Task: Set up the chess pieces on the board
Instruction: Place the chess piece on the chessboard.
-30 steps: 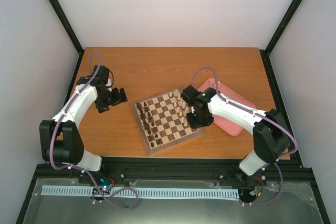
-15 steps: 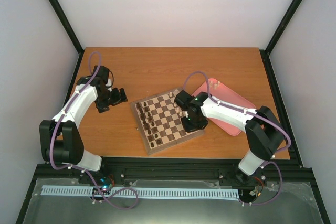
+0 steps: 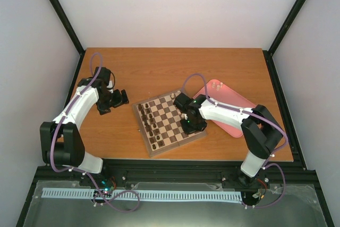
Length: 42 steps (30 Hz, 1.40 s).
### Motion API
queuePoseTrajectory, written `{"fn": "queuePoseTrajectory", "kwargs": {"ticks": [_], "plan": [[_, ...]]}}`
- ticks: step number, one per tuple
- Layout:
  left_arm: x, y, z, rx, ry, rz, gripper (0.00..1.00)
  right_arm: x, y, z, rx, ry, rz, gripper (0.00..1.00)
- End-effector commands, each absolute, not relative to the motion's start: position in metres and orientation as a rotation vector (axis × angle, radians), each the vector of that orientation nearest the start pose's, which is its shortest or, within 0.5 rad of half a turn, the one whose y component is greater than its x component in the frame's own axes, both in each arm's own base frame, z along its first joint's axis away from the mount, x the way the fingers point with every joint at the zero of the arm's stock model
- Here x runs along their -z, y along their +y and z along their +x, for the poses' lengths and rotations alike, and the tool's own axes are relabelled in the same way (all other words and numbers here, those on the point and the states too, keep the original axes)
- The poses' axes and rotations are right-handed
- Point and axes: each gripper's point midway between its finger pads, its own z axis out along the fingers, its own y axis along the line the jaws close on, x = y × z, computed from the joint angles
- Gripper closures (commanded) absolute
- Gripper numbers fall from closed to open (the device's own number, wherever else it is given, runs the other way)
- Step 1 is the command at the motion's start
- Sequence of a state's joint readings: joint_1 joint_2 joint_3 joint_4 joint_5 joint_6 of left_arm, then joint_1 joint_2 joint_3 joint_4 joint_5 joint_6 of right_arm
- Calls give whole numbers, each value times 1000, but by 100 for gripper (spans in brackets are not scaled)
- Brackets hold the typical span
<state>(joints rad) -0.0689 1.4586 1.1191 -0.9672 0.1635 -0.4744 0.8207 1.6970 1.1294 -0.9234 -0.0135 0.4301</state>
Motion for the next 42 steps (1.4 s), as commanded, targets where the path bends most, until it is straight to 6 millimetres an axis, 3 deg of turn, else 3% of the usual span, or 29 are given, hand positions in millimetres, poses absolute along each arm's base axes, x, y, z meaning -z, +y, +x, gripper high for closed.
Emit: {"fn": "queuePoseTrajectory", "kwargs": {"ticks": [1,14,29,37,42], "plan": [[-124,-50,305,335,2828,-535,0,-43,233,210,-80,3022,-631,95],[-122,-50,303,339,2833,-535,0,-35,233,205,-85,3045,-651,92],[-122,-49,303,331,2834,-531,0,-39,236,203,-107,3040,-682,73],[-121,-50,302,330,2838,-527,0,-62,233,207,-100,2999,-665,63],[-122,-49,302,326,2838,-523,0,-104,232,213,-125,2925,-631,52]]}}
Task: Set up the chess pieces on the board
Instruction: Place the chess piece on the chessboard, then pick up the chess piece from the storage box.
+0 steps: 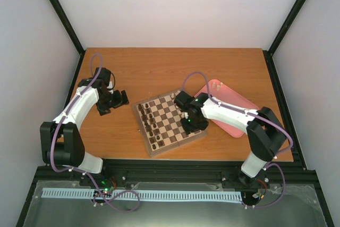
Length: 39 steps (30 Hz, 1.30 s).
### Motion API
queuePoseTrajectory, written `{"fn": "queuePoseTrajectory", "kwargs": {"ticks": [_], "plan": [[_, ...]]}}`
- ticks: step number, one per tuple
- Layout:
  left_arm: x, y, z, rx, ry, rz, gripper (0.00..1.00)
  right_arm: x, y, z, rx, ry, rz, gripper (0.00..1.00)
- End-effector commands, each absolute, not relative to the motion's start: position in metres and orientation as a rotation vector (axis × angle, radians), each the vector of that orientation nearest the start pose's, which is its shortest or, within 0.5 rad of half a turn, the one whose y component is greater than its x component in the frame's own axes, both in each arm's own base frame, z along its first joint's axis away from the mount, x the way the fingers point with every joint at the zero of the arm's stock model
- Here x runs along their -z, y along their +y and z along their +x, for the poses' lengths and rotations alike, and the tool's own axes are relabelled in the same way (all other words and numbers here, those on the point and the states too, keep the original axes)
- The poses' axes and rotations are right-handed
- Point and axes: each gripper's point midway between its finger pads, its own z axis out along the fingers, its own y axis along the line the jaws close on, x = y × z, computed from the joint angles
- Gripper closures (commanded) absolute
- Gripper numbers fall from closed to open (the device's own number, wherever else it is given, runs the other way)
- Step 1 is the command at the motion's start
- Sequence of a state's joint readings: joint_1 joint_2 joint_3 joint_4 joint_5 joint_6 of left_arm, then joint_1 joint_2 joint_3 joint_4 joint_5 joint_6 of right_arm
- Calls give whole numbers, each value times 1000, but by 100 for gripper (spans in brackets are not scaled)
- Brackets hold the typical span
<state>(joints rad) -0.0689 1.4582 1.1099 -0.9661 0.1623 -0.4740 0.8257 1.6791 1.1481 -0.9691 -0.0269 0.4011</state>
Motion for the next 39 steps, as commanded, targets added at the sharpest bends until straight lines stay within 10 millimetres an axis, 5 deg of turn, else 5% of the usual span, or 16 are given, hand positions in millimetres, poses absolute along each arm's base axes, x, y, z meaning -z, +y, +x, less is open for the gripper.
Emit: {"fn": "queuePoseTrajectory", "kwargs": {"ticks": [1,7,14,19,26,39], "plan": [[-122,-49,302,326,2839,-524,0,-113,230,214,-120,2910,-624,50],[-123,-49,300,332,2836,-523,0,-166,215,233,-121,2802,-521,39],[-123,-49,299,332,2835,-525,0,-186,180,295,-185,2767,-274,35],[-126,-50,301,339,2831,-523,0,-176,149,346,-150,2766,-121,34],[-125,-48,300,321,2842,-530,0,-138,118,400,-121,2784,72,34],[-112,-46,307,285,2889,-563,0,-103,97,474,-57,2783,153,37]]}}
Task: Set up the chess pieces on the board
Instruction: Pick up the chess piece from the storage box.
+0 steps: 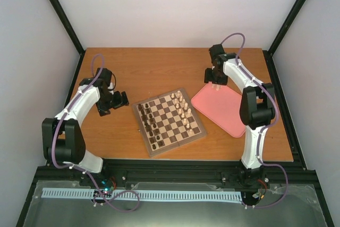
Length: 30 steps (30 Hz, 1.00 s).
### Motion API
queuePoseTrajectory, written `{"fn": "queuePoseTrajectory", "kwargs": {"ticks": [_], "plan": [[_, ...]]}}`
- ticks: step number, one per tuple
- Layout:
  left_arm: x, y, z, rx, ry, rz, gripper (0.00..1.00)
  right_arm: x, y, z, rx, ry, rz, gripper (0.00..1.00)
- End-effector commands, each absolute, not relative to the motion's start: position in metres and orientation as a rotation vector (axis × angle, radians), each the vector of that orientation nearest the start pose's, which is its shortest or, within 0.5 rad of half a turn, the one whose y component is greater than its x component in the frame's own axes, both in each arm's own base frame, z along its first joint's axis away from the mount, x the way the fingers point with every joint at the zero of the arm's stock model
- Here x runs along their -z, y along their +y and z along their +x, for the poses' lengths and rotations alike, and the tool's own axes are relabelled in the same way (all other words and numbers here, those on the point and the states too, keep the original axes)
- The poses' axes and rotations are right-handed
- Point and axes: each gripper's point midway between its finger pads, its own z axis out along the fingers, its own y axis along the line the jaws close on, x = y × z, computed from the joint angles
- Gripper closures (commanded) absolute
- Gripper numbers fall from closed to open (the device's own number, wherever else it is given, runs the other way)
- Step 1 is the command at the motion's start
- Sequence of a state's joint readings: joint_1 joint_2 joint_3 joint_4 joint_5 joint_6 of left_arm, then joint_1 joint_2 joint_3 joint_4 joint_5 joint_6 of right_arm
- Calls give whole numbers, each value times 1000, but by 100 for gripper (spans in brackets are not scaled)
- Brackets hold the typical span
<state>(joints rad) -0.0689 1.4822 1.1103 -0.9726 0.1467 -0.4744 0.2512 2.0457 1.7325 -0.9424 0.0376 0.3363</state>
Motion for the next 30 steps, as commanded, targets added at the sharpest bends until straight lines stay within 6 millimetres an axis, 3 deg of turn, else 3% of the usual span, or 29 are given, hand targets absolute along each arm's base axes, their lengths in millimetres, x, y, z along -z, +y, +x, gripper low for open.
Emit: {"fn": "queuePoseTrajectory", "kwargs": {"ticks": [1,12,30], "plan": [[-111,-46,307,283,2892,-566,0,-102,95,478,-65,2781,157,37],[-107,-46,317,268,2907,-578,0,-86,98,506,-72,2797,28,41],[-105,-45,317,263,2913,-592,0,-54,90,498,15,2895,-46,50]]}}
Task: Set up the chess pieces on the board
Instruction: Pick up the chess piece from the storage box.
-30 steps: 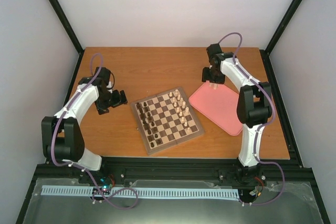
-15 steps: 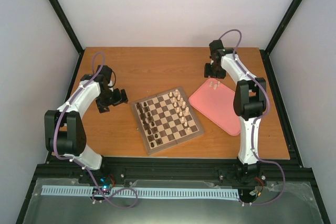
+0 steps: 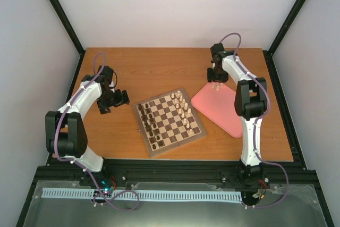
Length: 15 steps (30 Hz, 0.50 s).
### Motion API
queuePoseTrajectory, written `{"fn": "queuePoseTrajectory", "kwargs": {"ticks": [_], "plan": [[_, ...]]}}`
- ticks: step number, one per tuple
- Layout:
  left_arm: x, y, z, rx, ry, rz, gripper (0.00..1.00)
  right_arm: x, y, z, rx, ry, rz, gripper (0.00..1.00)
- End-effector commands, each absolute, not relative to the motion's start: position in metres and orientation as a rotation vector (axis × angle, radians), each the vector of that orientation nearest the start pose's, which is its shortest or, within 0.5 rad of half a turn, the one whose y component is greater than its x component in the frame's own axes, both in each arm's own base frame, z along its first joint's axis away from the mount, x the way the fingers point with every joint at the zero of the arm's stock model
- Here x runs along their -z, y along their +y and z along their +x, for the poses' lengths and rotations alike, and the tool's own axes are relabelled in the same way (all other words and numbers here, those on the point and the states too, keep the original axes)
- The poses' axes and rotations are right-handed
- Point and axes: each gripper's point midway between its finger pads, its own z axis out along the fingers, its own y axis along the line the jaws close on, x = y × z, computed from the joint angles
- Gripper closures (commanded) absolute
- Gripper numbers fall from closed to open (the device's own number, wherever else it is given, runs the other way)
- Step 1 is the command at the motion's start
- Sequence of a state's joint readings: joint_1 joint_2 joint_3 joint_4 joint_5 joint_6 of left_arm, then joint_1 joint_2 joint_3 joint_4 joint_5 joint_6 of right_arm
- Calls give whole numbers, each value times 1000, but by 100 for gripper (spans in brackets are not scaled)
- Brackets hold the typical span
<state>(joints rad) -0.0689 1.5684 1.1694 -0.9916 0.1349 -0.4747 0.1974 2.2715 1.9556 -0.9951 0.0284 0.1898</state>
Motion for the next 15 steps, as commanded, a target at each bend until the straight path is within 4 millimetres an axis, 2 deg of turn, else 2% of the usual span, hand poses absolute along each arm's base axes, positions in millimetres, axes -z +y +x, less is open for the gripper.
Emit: {"fn": "queuePoseTrajectory", "kwargs": {"ticks": [1,15], "plan": [[-105,-45,317,262,2913,-595,0,-53,90,498,17,2899,-51,51],[-104,-45,318,256,2916,-593,0,-44,93,504,11,2917,-71,61]]}}
